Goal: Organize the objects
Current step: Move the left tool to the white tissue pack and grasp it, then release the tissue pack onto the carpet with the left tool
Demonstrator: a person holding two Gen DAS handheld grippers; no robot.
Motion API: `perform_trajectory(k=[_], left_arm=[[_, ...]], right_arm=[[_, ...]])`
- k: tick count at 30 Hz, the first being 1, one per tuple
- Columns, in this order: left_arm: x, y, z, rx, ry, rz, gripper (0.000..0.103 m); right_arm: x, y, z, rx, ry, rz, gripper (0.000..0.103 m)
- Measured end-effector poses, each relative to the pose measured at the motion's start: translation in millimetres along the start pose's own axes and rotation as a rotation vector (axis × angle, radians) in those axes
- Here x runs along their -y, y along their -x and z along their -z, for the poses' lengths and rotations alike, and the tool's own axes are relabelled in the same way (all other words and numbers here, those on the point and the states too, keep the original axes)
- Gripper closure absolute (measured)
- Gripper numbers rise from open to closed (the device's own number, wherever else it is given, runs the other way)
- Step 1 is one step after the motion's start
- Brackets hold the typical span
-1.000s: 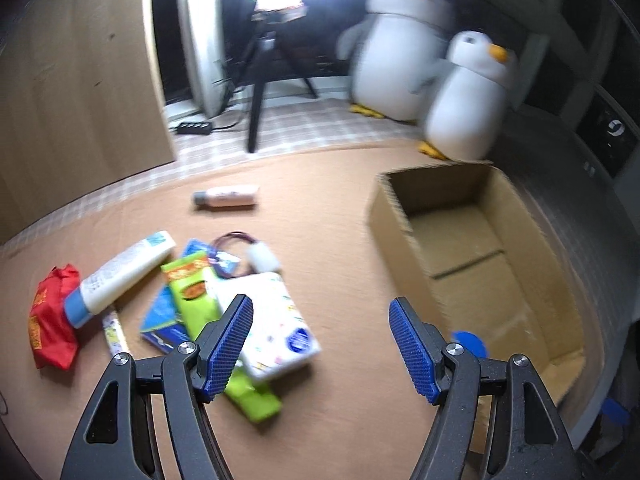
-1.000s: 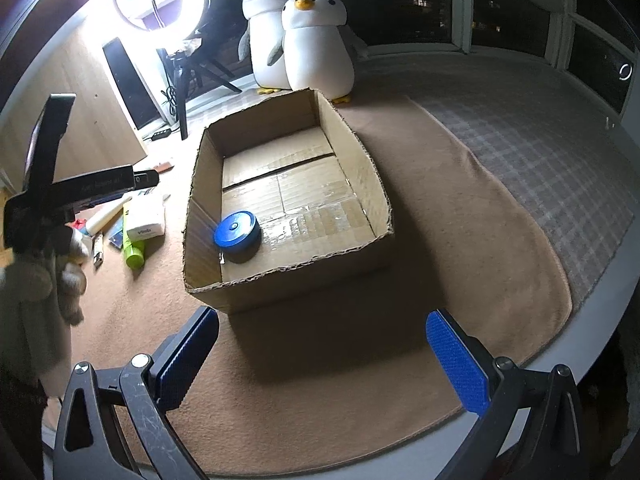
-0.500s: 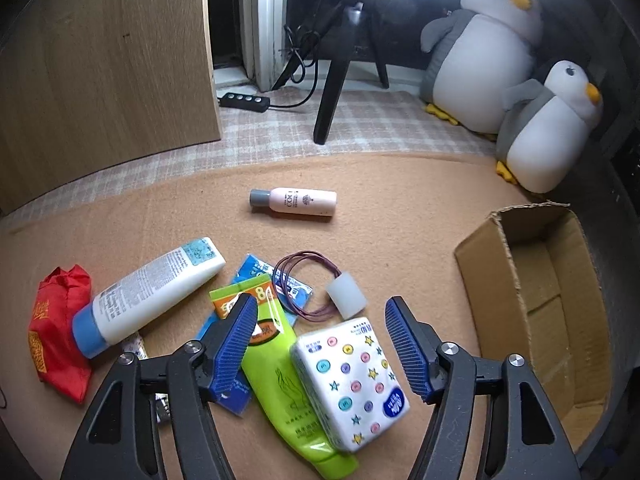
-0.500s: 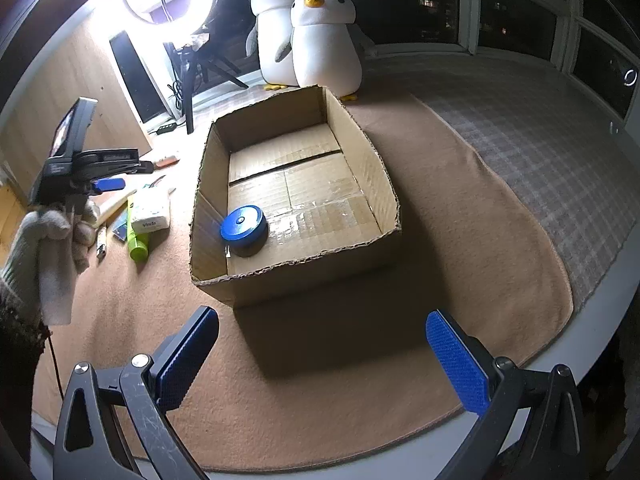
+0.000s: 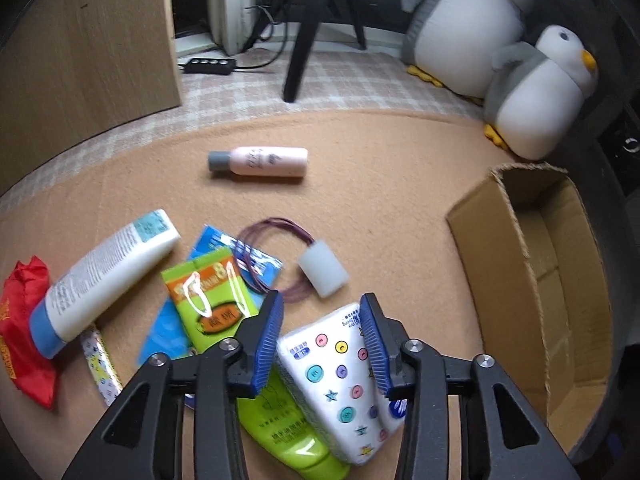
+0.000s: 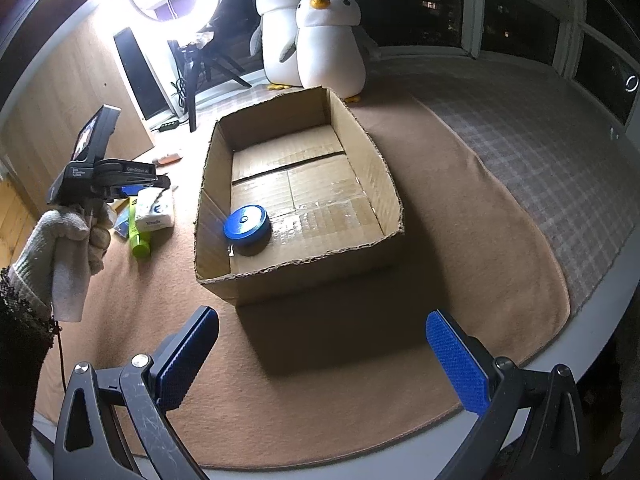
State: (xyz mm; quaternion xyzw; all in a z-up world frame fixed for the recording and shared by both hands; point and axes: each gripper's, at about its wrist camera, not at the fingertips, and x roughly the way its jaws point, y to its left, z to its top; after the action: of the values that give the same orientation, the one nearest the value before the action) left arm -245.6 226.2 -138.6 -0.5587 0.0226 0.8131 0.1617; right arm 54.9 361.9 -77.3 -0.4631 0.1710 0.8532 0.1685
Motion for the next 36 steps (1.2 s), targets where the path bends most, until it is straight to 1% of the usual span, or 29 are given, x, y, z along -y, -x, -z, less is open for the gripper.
perform_trajectory(k=[6, 8, 13, 19, 25, 26, 27, 28, 30, 32, 36], left_arm=[[14.8, 5.8, 23.4, 0.001, -0.076, 0.028, 0.061], [21.1, 9.9, 35.1, -0.001, -0.109, 0.038, 0.061], [31.2, 22.2, 71.0, -0.009, -0.192, 0.090, 0.061], [22.1, 37.1, 107.9, -0.017, -0.202, 0.142, 0.061], [11.7, 53.1, 139.1, -0.004, -0.220, 0.146, 0.060], [8.2, 56.4, 143.1, 0.003, -0.215, 0.140, 0.058], [2.9, 62.5, 148.4, 0.017, -0.205, 0.125, 0.053], [-2.0, 67.0, 151.9, 0.030, -0.198, 0.123, 0.043], [-12.9, 78.0, 161.7, 0.057, -0.176, 0.117, 0.035], [-25.2, 86.2, 173.0, 0.062, -0.148, 0.108, 0.034], [-40.9, 95.8, 191.5, 0.044, -0.103, 0.150, 0.034]], right_arm=[[-10.0, 0.4, 1.1, 0.003, 0.017, -0.014, 0.000], [-14.3, 0.3, 0.8, 0.004, 0.023, -0.019, 0.000], [-28.1, -1.0, 1.2, 0.004, 0.037, -0.037, 0.000], [-44.9, -0.6, 4.5, 0.002, 0.056, -0.054, 0.000], [-59.4, -0.2, 7.0, -0.002, 0.073, -0.073, 0.000], [-62.9, -0.3, 7.1, -0.003, 0.079, -0.078, 0.000], [-67.1, -0.2, 7.3, -0.003, 0.088, -0.083, 0.000], [-71.5, -0.2, 7.5, -0.002, 0.099, -0.089, 0.000], [-79.5, -1.5, 7.3, -0.003, 0.116, -0.100, 0.000], [-86.7, -5.6, 6.0, -0.013, 0.128, -0.125, 0.000], [-105.0, -18.2, 0.7, -0.045, 0.180, -0.166, 0.000]])
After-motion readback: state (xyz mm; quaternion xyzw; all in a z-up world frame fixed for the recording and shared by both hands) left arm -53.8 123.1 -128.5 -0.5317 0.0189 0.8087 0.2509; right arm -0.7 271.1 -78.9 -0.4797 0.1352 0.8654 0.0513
